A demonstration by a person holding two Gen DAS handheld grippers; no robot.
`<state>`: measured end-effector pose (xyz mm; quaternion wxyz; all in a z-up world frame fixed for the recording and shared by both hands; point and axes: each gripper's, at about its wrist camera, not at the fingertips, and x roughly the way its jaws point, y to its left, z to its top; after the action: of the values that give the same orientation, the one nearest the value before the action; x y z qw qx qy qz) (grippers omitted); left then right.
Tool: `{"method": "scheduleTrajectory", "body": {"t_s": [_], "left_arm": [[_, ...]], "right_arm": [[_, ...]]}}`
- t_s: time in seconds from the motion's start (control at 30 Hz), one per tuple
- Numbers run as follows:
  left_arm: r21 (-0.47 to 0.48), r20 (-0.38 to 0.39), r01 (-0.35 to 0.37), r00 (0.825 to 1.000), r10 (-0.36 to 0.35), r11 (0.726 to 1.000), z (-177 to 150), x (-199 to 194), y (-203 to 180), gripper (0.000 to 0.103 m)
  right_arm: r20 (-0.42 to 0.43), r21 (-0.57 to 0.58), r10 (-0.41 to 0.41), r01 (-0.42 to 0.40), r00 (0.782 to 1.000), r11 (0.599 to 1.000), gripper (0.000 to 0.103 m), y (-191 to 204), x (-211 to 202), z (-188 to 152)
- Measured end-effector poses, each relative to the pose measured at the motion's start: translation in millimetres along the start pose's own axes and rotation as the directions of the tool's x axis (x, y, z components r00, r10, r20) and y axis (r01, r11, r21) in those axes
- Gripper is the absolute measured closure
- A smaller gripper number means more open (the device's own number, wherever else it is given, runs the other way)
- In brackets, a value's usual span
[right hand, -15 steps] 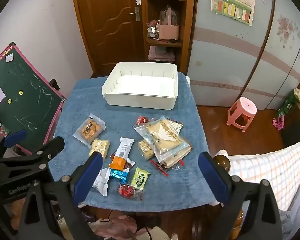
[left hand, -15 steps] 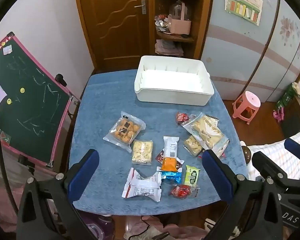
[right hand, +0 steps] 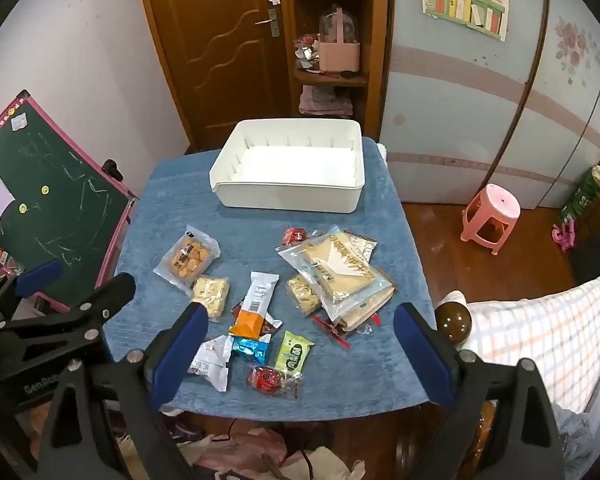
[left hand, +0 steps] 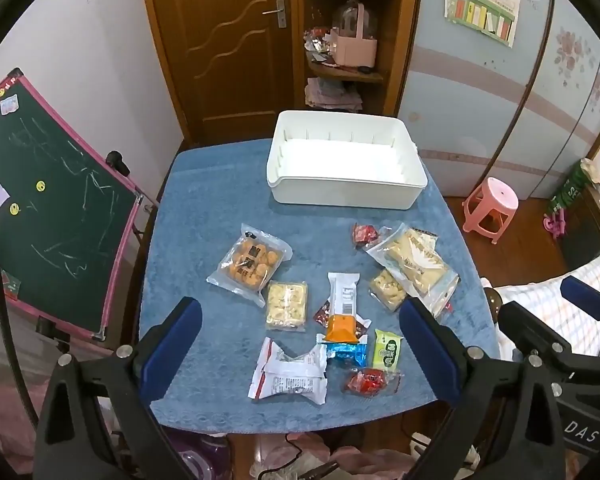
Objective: Organize snacks
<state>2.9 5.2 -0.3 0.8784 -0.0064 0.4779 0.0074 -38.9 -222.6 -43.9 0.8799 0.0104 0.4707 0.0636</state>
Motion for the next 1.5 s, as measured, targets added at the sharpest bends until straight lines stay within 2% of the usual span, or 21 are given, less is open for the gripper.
{"method": "scheduleTrajectory", "body": {"t_s": [0.2, 0.27, 0.33, 0.93, 1.5], "left_arm": [[0.013, -0.003, 0.002, 1.000, -0.002, 1.000, -2, 0, 1, 0.005], [0.017, -0.003, 0.005, 1.000, -0.005, 1.000, -1, 1, 0, 0.005], [0.023, -0.001, 0.006, 1.000, -0.006, 1.000, -2, 2, 0, 0.005], [0.027, 0.004, 0.020, 1.000, -0.021, 0.999, 5, 5, -2, 0.005], [0.022, 0.000, 0.036, 0.999, -0.036, 0.999, 3, 8, -1, 0.005]], "right_arm": [[0.011, -0.005, 0.003, -0.003, 1.000, 1.000, 0.021, 10, 0, 0], [0.017, -0.007, -0.001, 0.001, 1.000, 1.000, 0.032, 12, -1, -1], [0.022, -0.011, -0.003, 0.003, 1.000, 1.000, 0.035, 14, -2, 0], [0.025, 0.025, 0.018, -0.018, 1.000, 1.000, 0.035, 10, 0, 5], [0.018, -0.003, 0.007, -0.007, 1.000, 1.000, 0.035, 11, 0, 3]]}}
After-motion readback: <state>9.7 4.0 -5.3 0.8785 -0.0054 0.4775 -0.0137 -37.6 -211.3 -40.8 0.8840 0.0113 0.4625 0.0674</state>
